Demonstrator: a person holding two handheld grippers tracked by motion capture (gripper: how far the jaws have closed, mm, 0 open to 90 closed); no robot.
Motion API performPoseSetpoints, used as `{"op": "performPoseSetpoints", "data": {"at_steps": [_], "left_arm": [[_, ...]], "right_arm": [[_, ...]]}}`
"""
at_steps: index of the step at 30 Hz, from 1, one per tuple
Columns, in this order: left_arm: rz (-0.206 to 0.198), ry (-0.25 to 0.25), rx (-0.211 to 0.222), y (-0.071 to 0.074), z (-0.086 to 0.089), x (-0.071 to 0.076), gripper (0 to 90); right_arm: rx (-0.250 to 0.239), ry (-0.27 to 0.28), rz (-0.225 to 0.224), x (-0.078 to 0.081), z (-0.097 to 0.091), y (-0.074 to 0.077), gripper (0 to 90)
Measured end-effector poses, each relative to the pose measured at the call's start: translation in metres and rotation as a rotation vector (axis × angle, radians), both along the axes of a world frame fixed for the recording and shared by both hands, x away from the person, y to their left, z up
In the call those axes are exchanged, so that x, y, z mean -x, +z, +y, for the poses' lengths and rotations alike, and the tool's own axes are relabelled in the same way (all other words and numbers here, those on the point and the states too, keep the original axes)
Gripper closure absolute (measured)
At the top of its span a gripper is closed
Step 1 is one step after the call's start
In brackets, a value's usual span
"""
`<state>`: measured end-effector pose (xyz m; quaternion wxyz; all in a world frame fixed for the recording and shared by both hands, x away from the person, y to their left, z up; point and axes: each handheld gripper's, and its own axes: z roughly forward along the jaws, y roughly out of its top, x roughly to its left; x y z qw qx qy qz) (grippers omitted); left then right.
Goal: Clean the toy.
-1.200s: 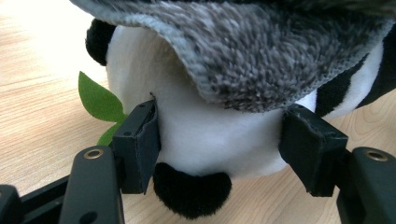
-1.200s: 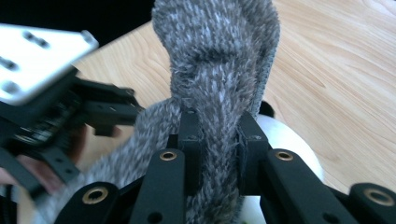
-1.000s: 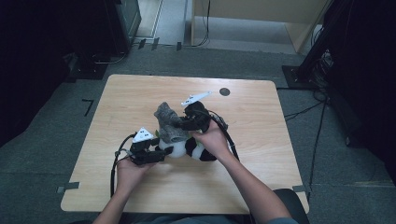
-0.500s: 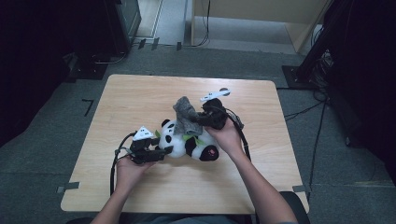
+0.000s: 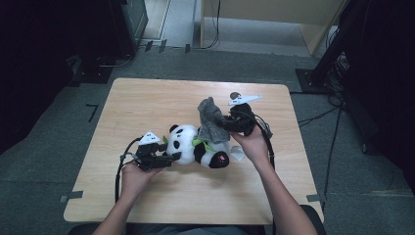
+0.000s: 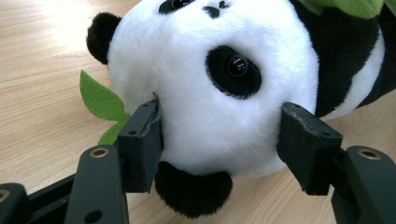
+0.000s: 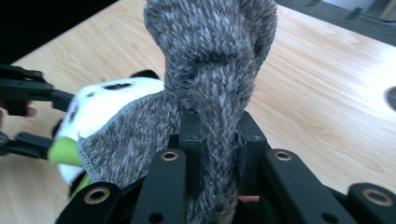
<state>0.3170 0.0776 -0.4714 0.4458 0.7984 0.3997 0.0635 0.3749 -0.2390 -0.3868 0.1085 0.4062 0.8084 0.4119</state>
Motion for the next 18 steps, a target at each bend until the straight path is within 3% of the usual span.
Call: {"op": "performPoseSetpoints", "data": {"at_steps": [5, 11, 18], "left_arm": [[0.006, -0.008, 0.003, 0.000, 0.000, -0.002, 35.9], [0.006, -0.008, 0.008, 0.000, 0.000, -0.003, 35.9], [-0.015, -0.005, 0.014, -0.002, -0.001, -0.002, 35.2]], "right_arm": [[-0.010, -0.018, -0.018, 0.002, -0.008, 0.006, 77.9], [-0.054, -0.019, -0.072, 0.011, -0.010, 0.026, 78.0], [-0.135, 0.042, -0.110, 0.019, 0.005, 0.042, 77.9]]}}
